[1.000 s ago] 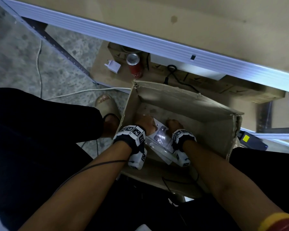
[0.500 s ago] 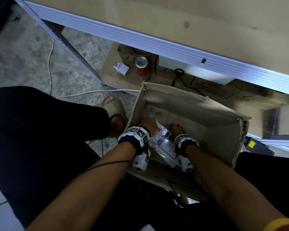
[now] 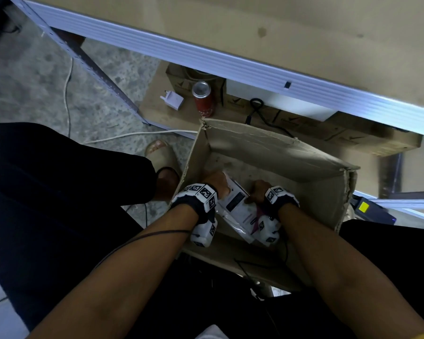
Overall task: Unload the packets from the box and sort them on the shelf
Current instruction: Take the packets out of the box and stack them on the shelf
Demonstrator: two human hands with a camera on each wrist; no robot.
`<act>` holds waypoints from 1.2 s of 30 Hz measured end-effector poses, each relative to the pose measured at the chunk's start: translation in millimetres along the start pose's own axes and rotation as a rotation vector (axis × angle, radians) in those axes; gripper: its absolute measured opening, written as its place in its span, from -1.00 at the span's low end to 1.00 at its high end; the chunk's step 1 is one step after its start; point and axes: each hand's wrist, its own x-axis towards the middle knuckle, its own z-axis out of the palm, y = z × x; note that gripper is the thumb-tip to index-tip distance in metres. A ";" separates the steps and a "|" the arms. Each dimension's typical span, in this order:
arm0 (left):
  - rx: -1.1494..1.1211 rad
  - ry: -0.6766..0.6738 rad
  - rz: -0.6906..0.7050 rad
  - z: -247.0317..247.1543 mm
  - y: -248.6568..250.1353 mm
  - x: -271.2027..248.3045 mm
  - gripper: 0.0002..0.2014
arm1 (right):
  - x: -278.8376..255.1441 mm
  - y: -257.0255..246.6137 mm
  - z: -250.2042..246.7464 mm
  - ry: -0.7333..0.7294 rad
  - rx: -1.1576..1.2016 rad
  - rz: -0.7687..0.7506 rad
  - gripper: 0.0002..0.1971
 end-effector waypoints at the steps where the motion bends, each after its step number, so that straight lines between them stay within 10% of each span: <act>1: -0.006 -0.009 -0.005 3.9 1.1 4.3 -0.68 | -2.4 4.2 -5.0 -0.002 0.015 -0.001 -0.44; 10: 0.153 -0.091 -0.003 50.7 -0.5 28.6 -0.57 | -13.4 26.4 -15.8 0.105 0.276 0.013 -0.86; 23: 0.423 0.023 0.408 81.2 10.8 54.5 -0.46 | -25.0 31.9 -26.3 0.494 0.244 0.133 -0.80; 36: 0.652 0.062 0.482 98.9 15.1 65.4 -0.57 | -34.3 33.4 -20.5 0.458 0.273 0.143 -0.85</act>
